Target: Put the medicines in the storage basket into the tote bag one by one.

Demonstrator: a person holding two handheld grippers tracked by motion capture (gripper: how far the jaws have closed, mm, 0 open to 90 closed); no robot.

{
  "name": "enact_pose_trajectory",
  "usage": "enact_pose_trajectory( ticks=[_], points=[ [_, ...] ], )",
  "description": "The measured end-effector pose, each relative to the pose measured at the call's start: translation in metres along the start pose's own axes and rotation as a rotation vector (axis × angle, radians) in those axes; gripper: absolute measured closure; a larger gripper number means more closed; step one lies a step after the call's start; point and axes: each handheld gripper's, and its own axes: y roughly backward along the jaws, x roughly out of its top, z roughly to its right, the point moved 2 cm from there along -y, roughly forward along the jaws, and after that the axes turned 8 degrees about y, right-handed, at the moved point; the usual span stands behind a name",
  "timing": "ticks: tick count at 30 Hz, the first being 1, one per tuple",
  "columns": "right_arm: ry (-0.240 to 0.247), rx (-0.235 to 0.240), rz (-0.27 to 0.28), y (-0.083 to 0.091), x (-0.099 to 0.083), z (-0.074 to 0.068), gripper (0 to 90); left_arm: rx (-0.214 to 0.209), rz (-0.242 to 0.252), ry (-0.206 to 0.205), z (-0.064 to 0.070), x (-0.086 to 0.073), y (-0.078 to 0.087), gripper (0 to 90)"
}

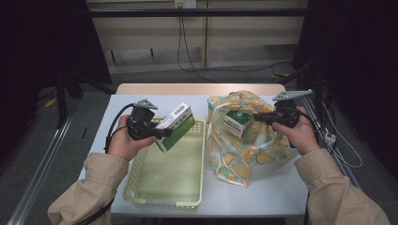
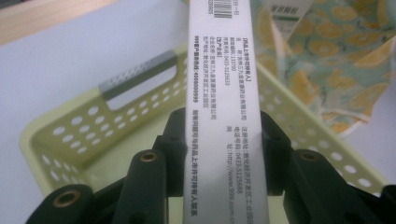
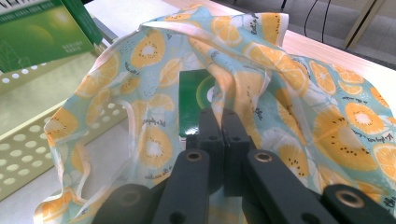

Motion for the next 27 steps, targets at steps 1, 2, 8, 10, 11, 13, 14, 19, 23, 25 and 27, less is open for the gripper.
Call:
enact_pose_trajectory(
  ticks=[1, 2, 8, 10, 11, 13, 14, 19, 23, 25, 27],
  points=[
    [-0.003, -0.001, 0.002, 0.000, 0.000, 0.000, 90.0, -0.007, 0.009, -0.009, 0.002, 0.003, 0.001, 62.9],
    [-0.002, -0.001, 0.002, 0.000, 0.000, 0.000, 90.0, -0.021, 0.017, -0.008, 0.005, 0.006, 0.002, 62.9],
    [-0.002, 0.001, 0.004, -0.001, 0.000, 0.000, 90.0, -0.070, 0.043, -0.043, 0.027, 0.025, -0.002, 62.9],
    [-0.001, 0.000, 0.002, -0.001, 0.000, 0.000, 90.0, -0.092, 0.050, -0.057, 0.035, 0.032, -0.005, 62.9],
    [-0.004, 0.000, 0.004, 0.000, 0.000, 0.000, 90.0, -0.098, 0.054, -0.065, 0.038, 0.035, -0.007, 62.9],
    [-0.006, 0.000, 0.005, 0.000, 0.000, 0.001, 90.0, -0.126, 0.056, -0.079, 0.047, 0.041, -0.011, 62.9],
    [-0.007, 0.000, 0.008, 0.001, 0.000, 0.001, 90.0, -0.139, 0.053, -0.086, 0.051, 0.044, -0.014, 62.9],
    [-0.011, -0.007, 0.010, 0.003, -0.001, 0.004, 90.0, -0.185, 0.022, -0.128, 0.076, 0.054, -0.038, 62.9],
    [-0.013, -0.011, 0.012, 0.007, -0.001, 0.006, 90.0, -0.200, -0.015, -0.164, 0.092, 0.057, -0.058, 62.9],
    [-0.015, -0.015, 0.016, 0.010, 0.000, 0.008, 90.0, -0.200, -0.042, -0.182, 0.098, 0.057, -0.069, 62.8],
    [-0.016, -0.021, 0.018, 0.013, 0.000, 0.009, 90.0, -0.195, -0.066, -0.189, 0.102, 0.058, -0.080, 62.8]
  ],
)
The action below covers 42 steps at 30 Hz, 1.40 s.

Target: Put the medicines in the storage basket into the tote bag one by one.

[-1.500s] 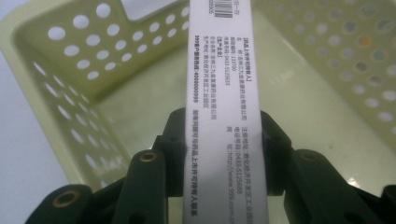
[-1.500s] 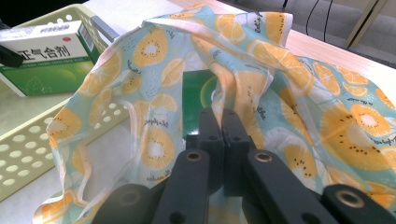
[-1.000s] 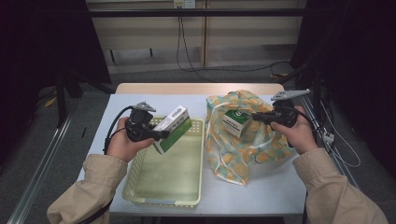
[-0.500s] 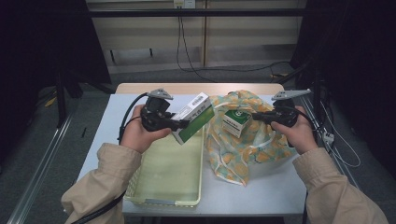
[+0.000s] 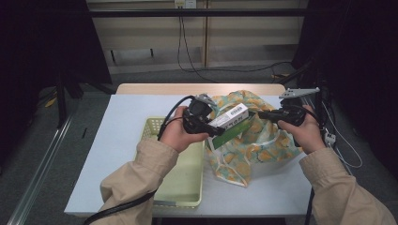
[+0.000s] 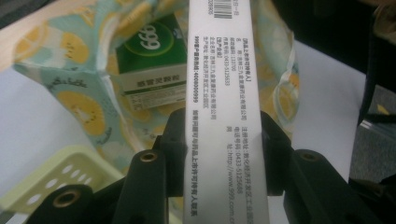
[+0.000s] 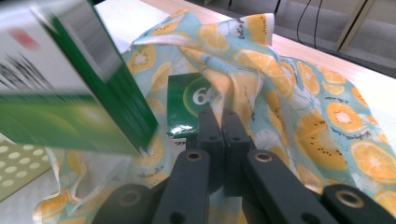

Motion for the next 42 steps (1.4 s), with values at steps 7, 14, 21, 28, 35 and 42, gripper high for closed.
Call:
enact_pose_trajectory(
  ticks=[7, 14, 21, 28, 35, 42],
  points=[
    [0.006, -0.005, 0.007, 0.009, 0.003, 0.002, 90.0, -0.003, -0.066, -0.028, 0.008, 0.006, -0.035, 62.8],
    [0.011, -0.005, 0.016, 0.013, 0.006, 0.002, 90.0, -0.009, -0.076, -0.032, 0.013, 0.010, -0.055, 62.8],
    [0.013, -0.010, 0.018, 0.014, 0.007, 0.002, 90.0, 0.000, -0.075, -0.026, 0.013, 0.013, -0.069, 62.7],
    [0.012, -0.016, 0.025, 0.014, 0.009, 0.001, 90.0, -0.010, -0.067, -0.031, 0.017, 0.016, -0.077, 62.8],
    [0.016, -0.017, 0.027, 0.015, 0.011, 0.002, 90.0, -0.002, -0.069, -0.030, 0.018, 0.017, -0.080, 62.7],
    [0.017, -0.021, 0.028, 0.014, 0.013, 0.002, 90.0, 0.006, -0.076, -0.028, 0.017, 0.015, -0.082, 62.7]
  ],
)
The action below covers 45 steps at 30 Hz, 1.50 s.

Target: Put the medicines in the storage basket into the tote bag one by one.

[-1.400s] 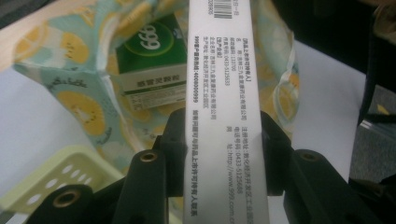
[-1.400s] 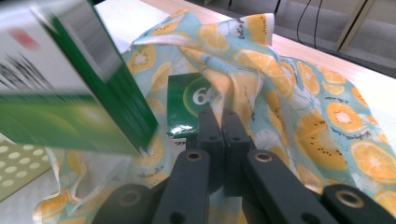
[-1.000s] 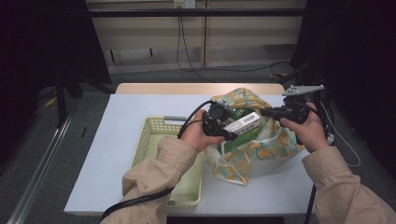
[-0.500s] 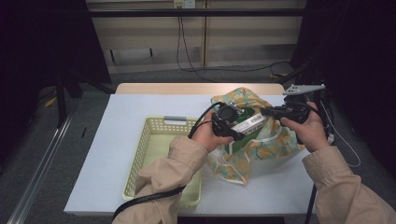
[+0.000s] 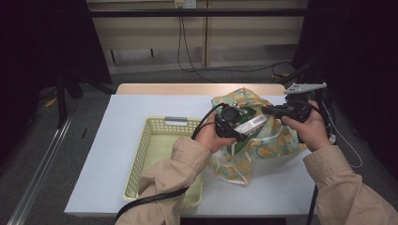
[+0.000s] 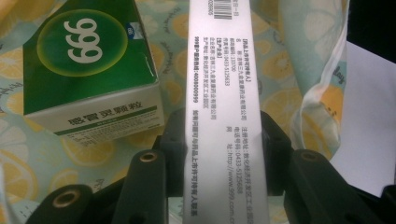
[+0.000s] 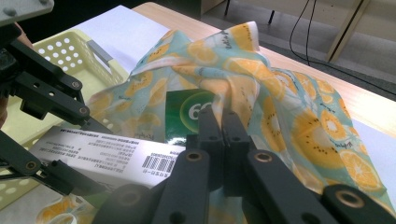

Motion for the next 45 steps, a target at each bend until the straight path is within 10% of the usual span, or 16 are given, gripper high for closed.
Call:
enact_pose_trajectory(
  ticks=[45],
  points=[
    [-0.013, 0.019, 0.035, 0.002, 0.007, 0.001, 90.0, 0.013, 0.071, 0.071, -0.010, 0.014, -0.029, 62.6]
  ],
)
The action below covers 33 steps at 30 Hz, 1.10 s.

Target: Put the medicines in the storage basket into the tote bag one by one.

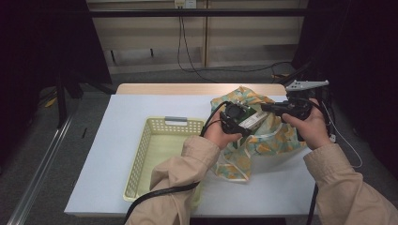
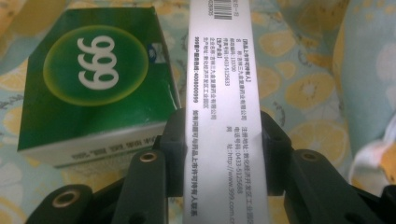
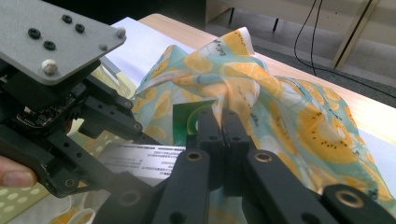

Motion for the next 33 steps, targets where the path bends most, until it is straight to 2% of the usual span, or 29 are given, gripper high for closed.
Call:
enact_pose_trajectory(
  ticks=[3, 7, 10, 11, 14, 15, 16, 17, 18, 19, 20, 21, 22, 26, 28, 33],
  points=[
    [-0.001, 0.000, -0.001, 0.000, -0.001, 0.001, 90.0, -0.002, -0.008, -0.014, 0.000, 0.004, -0.002, 62.6],
    [-0.014, -0.002, 0.011, 0.002, -0.001, 0.004, 90.0, -0.003, -0.002, -0.004, 0.001, 0.007, -0.011, 62.6],
    [-0.015, -0.001, 0.011, 0.003, -0.001, 0.005, 90.0, 0.008, -0.019, -0.017, 0.000, 0.011, -0.016, 62.6],
    [-0.016, -0.002, 0.012, 0.003, -0.001, 0.006, 90.0, 0.008, 0.000, 0.003, 0.000, 0.013, -0.020, 62.6],
    [-0.017, -0.004, 0.017, 0.004, -0.001, 0.008, 90.0, 0.023, 0.048, 0.015, -0.002, 0.019, -0.024, 62.4],
    [-0.017, -0.006, 0.017, 0.005, -0.001, 0.009, 90.0, 0.031, 0.074, 0.014, -0.002, 0.021, -0.027, 62.1],
    [-0.023, -0.008, 0.016, 0.005, -0.001, 0.009, 90.0, 0.034, 0.098, -0.006, -0.003, 0.021, -0.030, 61.0],
    [-0.027, -0.009, 0.020, 0.005, -0.002, 0.011, 90.0, 0.023, 0.107, -0.009, -0.004, 0.022, -0.032, 54.6],
    [-0.029, -0.007, 0.014, 0.005, -0.003, 0.011, 90.0, 0.032, 0.099, 0.000, -0.004, 0.022, -0.033, 39.5],
    [-0.028, -0.007, 0.011, 0.005, -0.003, 0.011, 90.0, 0.052, 0.087, -0.002, -0.005, 0.021, -0.032, 29.6],
    [-0.024, -0.006, 0.012, 0.005, -0.004, 0.012, 90.0, 0.048, 0.083, -0.003, -0.006, 0.020, -0.030, 27.9],
    [-0.027, -0.004, 0.008, 0.004, -0.005, 0.012, 90.0, 0.036, 0.088, 0.009, -0.006, 0.019, -0.027, 27.9],
    [-0.029, -0.004, 0.003, 0.003, -0.006, 0.013, 90.0, 0.026, 0.070, 0.005, -0.007, 0.018, -0.023, 26.8],
    [-0.034, -0.005, -0.001, -0.001, -0.009, 0.013, 90.0, 0.016, 0.050, 0.003, -0.007, 0.013, -0.005, 23.6],
    [-0.030, -0.005, -0.005, -0.003, -0.010, 0.011, 90.0, 0.027, 0.047, -0.011, -0.008, 0.010, 0.005, 22.7],
    [-0.024, -0.012, -0.020, -0.003, -0.013, 0.008, 90.0, 0.050, 0.053, -0.014, -0.016, 0.000, 0.032, 19.9]
  ],
)
